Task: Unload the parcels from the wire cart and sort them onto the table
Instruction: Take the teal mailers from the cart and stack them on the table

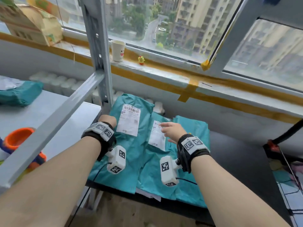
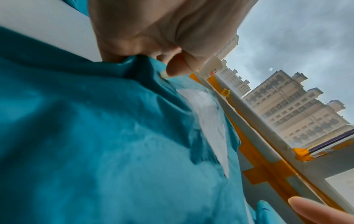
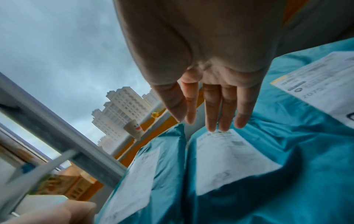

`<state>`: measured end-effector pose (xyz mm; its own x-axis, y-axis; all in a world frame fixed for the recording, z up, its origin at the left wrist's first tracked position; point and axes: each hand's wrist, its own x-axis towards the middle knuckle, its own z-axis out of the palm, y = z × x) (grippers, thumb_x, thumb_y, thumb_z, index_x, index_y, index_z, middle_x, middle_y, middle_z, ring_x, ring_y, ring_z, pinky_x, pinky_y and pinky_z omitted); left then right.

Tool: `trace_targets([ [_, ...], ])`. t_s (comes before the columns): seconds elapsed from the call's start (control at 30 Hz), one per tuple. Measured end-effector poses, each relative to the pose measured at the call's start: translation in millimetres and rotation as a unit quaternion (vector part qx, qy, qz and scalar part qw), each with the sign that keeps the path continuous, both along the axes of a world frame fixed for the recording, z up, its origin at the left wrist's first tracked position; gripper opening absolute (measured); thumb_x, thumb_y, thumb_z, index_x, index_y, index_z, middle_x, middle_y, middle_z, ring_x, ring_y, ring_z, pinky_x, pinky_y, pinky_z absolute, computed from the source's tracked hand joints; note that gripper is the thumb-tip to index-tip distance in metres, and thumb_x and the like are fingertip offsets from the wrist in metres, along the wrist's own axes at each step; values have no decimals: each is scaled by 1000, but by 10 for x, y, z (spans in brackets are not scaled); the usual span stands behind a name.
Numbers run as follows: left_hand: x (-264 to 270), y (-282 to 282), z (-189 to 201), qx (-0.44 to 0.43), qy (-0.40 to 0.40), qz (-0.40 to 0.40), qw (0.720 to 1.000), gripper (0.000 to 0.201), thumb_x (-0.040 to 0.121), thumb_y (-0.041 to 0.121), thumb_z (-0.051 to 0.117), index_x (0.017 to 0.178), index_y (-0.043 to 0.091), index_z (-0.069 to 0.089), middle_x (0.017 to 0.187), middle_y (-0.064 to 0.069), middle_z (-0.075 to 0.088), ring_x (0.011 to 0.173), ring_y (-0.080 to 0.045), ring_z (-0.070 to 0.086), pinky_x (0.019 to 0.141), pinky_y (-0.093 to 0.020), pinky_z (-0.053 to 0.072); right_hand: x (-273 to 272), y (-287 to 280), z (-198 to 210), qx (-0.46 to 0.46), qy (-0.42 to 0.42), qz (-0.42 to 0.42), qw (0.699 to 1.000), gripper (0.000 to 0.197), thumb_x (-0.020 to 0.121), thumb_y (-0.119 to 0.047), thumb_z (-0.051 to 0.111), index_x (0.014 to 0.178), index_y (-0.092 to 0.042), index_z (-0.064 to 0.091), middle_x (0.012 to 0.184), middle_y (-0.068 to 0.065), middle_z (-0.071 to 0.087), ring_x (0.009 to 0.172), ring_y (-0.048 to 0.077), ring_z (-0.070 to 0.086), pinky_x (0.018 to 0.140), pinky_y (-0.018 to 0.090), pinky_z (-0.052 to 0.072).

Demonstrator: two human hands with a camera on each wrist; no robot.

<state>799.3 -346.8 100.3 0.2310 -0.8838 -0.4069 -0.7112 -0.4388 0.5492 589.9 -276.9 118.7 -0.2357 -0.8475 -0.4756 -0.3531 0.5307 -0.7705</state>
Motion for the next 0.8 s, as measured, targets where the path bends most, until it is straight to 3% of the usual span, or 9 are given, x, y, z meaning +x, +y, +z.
trace_targets([
  [0.1,-22,-94,-91,12,-26,-42,999,38,100,4,30,135,-3,45,140,-17,47,131,-29,44,101,-28,37,-46,-94,-116,4,53,36,998,39,90,-1,52,125,-15,61,106,5,57,71,7,52,59,11,41],
  [0.13,-26,-129,-157,23,-4,-16,1000,38,100,4,31,134,-3,45,139,-17,48,130,-30,45,101,-29,37,-33,-131,-154,5,60,47,997,39,88,-1,54,124,-16,61,106,4,56,73,7,55,62,10,42],
  [0.2,-30,-193,-289,22,53,57,997,39,98,7,37,135,-5,42,139,-22,45,129,-34,44,101,-33,37,41,-186,-254,18,71,71,995,42,86,-2,58,124,-20,61,111,6,58,103,16,59,83,19,43],
  [0.27,-26,-184,-385,8,39,74,996,48,95,15,42,141,2,36,143,-24,37,132,-37,37,107,-37,30,136,-221,-359,27,135,110,984,47,84,-6,60,127,-25,59,125,7,55,120,21,52,98,27,41],
  [0.4,-125,-118,-443,-52,-27,-95,994,72,87,48,52,148,33,18,154,-10,14,142,-29,15,113,-45,20,241,-292,-506,31,238,136,961,54,78,-18,64,128,-36,56,130,10,49,117,25,52,103,34,43],
  [0.47,-207,-116,-439,-55,-52,-194,978,86,77,65,57,148,41,13,158,-1,0,145,-24,3,114,-51,17,246,-340,-529,36,241,137,960,57,75,-24,70,129,-37,55,128,9,50,116,25,53,102,35,43],
  [0.53,-301,-122,-455,-18,-90,-258,962,94,72,69,60,147,45,9,158,3,-10,146,-25,-4,114,-55,17,240,-374,-537,39,240,140,960,60,72,-27,75,128,-38,55,129,7,51,116,24,53,102,36,43],
  [0.63,-381,-125,-491,30,-102,-271,957,96,74,64,63,147,44,5,157,2,-17,145,-32,-5,112,-59,17,224,-396,-545,46,245,148,957,62,73,-27,77,130,-37,54,131,6,47,116,24,53,101,34,43],
  [0.8,-483,-179,-549,54,-115,-250,960,98,74,60,67,148,41,5,157,-3,-12,143,-37,-1,111,-59,19,207,-394,-613,48,266,145,952,62,75,-29,77,132,-37,52,132,6,41,120,24,48,104,34,40],
])
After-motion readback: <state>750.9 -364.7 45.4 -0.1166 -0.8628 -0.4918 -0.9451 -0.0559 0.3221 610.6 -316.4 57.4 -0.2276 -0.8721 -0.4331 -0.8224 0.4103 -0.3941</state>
